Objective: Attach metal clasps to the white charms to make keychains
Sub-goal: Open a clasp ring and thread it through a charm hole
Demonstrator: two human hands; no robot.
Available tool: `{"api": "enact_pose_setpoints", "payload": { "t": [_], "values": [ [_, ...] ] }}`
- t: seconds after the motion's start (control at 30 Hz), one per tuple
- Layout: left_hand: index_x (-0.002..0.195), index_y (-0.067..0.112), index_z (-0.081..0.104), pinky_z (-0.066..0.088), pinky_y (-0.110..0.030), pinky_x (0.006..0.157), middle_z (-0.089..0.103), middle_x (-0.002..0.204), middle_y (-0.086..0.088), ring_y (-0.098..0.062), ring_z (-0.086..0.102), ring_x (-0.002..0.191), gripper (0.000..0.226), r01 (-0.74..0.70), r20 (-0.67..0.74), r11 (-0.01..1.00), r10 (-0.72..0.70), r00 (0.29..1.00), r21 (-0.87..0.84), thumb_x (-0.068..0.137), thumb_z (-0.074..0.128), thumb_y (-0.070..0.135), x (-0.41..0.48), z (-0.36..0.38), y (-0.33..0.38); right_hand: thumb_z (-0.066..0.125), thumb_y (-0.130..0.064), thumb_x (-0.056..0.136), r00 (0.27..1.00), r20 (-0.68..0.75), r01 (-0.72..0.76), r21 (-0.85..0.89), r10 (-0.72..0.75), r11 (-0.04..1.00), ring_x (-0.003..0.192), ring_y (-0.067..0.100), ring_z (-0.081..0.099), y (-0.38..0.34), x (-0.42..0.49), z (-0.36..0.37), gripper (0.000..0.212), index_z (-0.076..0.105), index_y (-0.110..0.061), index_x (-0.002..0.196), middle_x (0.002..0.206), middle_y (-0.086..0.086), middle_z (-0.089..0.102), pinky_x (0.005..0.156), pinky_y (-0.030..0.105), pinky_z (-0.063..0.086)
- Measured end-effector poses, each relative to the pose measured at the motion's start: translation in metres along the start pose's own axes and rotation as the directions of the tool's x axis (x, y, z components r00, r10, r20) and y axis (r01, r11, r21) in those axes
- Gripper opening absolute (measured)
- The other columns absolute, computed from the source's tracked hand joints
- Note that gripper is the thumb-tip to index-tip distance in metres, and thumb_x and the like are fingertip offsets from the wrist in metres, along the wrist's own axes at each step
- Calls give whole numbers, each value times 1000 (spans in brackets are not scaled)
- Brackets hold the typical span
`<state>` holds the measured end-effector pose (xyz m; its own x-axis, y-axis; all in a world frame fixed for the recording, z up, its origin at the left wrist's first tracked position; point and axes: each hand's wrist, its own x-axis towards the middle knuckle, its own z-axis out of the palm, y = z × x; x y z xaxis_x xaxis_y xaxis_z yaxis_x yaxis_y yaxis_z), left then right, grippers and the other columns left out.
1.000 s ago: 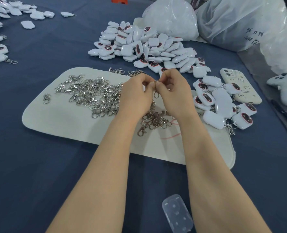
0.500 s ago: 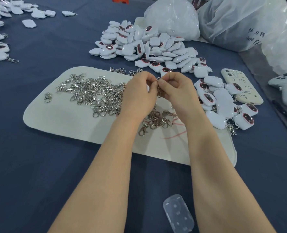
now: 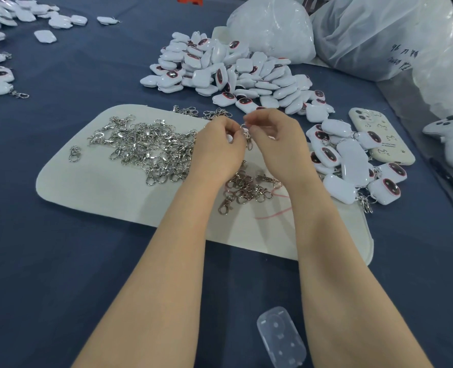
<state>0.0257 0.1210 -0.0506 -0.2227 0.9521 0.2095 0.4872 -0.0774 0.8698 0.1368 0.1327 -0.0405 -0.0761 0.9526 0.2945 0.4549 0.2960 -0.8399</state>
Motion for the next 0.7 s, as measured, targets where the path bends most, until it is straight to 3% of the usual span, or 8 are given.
{"api": "enact_pose_setpoints", "payload": {
  "t": [0.13,0.27,0.47,0.7],
  "values": [
    [89,20,55,30,-14,59,50,74,17,-4,48,72,5,-15,-23,1000,15,1000,-6,91,52,16,-1,1,0,61,-7,87,1000,13,14,20,-14,1000,82,7,62,-1,-1,1,13,63,-20,88,84,-11,65,81,21,50],
    [90,19,53,29,-14,61,49,77,18,-9,48,79,7,-56,-55,998,55,997,-13,93,50,14,-2,2,1,61,-9,87,999,25,-45,46,44,998,77,12,64,-1,-1,0,20,58,-26,77,78,-4,67,82,31,54],
    [89,20,55,32,-13,67,51,77,20,-8,52,84,9,-76,-72,996,72,995,-54,93,53,12,-3,4,3,63,-14,86,1000,-15,-22,-39,22,999,70,4,60,2,1,0,17,61,-26,74,71,-12,64,72,19,48],
    [86,20,60,35,-12,68,58,79,14,-8,55,85,6,-51,-32,996,49,998,-70,90,59,15,-3,3,3,61,-16,89,993,-64,-101,38,103,994,71,7,62,1,2,1,17,64,-25,76,72,-8,66,77,29,53]
  ]
}}
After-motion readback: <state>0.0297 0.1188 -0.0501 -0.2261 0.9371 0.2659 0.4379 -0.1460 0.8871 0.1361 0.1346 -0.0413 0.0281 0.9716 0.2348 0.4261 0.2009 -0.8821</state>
